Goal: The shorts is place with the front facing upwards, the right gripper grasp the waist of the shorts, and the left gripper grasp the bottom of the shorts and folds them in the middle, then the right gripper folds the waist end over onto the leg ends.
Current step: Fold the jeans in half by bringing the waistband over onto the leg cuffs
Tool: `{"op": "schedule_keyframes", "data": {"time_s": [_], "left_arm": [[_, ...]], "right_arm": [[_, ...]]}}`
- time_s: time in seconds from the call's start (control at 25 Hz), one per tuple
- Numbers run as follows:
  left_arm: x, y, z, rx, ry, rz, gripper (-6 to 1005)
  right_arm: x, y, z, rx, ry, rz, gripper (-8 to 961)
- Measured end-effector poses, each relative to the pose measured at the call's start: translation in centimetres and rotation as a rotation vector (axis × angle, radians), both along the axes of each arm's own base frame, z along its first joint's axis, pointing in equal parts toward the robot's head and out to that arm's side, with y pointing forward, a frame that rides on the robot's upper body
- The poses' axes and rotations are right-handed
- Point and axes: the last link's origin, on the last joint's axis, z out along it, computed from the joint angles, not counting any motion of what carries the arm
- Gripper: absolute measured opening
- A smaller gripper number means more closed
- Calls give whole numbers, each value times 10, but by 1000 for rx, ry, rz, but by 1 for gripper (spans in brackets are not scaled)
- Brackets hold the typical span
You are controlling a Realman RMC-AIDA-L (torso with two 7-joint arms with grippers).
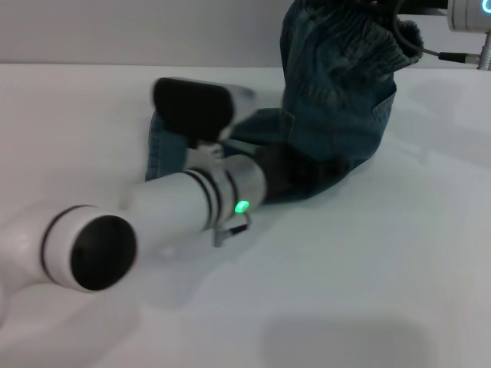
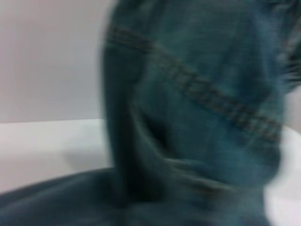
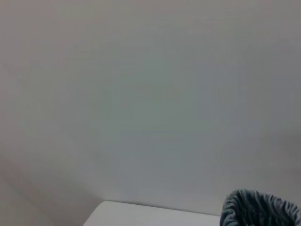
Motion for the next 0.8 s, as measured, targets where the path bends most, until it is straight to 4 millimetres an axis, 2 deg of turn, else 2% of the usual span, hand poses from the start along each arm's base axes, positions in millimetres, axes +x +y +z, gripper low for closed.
{"op": "schedule_keyframes", "data": {"time_s": [0.08, 0.32, 0.44, 0.56, 0.8], "left_arm": [[-12, 5, 10, 32, 15, 23, 827], [-56, 22, 63, 218, 34, 117, 827], [-70, 28, 84, 289, 35, 149, 827], [-79, 32, 99, 341, 37, 172, 827], [-82, 37, 110, 384, 32, 177, 827]], "right_arm": [[1, 0, 1, 0, -2, 0, 53], [2, 0, 2, -1, -4, -1, 52], [2, 0, 2, -1, -3, -3, 52], [0, 0, -3, -12, -7, 0, 52], [-6, 5, -14, -21, -25, 4, 53]]}}
